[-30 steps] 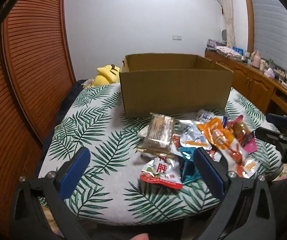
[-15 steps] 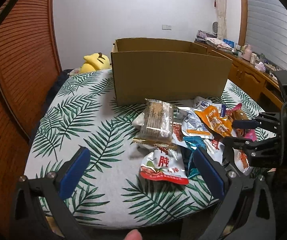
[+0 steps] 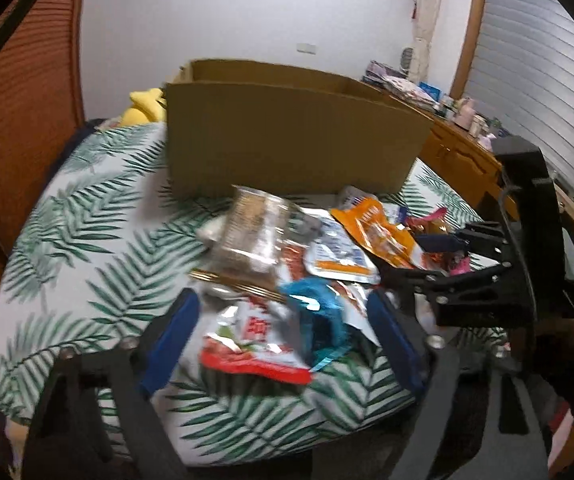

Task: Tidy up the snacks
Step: 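Grasp the blue candy with the left tool while the right tool grasps the orange chicken-feet bag, then carry both snacks over the cardboard box and open both tools to drop them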

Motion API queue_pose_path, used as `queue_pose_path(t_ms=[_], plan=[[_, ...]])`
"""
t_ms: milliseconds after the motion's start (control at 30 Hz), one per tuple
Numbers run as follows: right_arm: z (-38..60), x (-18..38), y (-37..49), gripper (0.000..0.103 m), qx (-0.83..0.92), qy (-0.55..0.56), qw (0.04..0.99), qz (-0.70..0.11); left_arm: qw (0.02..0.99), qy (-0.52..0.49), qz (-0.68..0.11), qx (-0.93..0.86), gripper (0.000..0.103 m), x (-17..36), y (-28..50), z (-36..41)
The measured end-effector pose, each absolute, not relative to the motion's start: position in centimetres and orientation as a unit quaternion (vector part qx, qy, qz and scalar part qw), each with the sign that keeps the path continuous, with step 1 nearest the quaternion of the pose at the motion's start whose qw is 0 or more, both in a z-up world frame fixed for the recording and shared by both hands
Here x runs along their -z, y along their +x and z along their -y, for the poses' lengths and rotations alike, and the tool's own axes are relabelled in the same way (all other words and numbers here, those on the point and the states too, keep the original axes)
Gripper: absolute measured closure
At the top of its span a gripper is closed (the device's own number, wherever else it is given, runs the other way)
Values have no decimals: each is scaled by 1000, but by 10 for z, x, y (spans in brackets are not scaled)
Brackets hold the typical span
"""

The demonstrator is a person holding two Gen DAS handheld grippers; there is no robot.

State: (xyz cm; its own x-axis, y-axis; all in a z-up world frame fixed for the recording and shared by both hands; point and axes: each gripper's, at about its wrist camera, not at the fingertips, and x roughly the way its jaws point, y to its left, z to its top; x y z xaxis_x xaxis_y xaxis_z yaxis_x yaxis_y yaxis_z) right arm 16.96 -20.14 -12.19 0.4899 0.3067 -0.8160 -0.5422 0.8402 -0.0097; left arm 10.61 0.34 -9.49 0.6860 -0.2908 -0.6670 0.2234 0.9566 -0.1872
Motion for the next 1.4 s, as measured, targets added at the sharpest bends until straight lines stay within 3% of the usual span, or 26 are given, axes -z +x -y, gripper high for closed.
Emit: queue_pose_path(t_ms=[67, 200, 333, 667, 733, 967, 1400], plan=[[201, 123, 171, 44, -253, -131, 851, -442, 912, -41, -379, 153, 42, 99, 109, 5], [199, 123, 172, 44, -256, -129, 850, -442, 907, -34, -390, 157, 51, 105, 113, 14], [200, 122, 172, 44, -256, -130, 850, -441, 902, -37, -401, 153, 67, 111, 120, 16], [201, 123, 171, 43, -255, -137, 850, -441, 897, -28, -419, 138, 68, 122, 129, 19], [200, 124, 172, 43, -258, -137, 847, -444, 897, -32, -417, 144, 80, 122, 128, 16], [199, 125, 182, 42, -267, -112, 840, -459, 904, -53, -395, 155, 86, 116, 119, 3], [213, 111, 177, 55, -282, -82, 848, -442, 917, -59, -363, 152, 86, 101, 112, -5]])
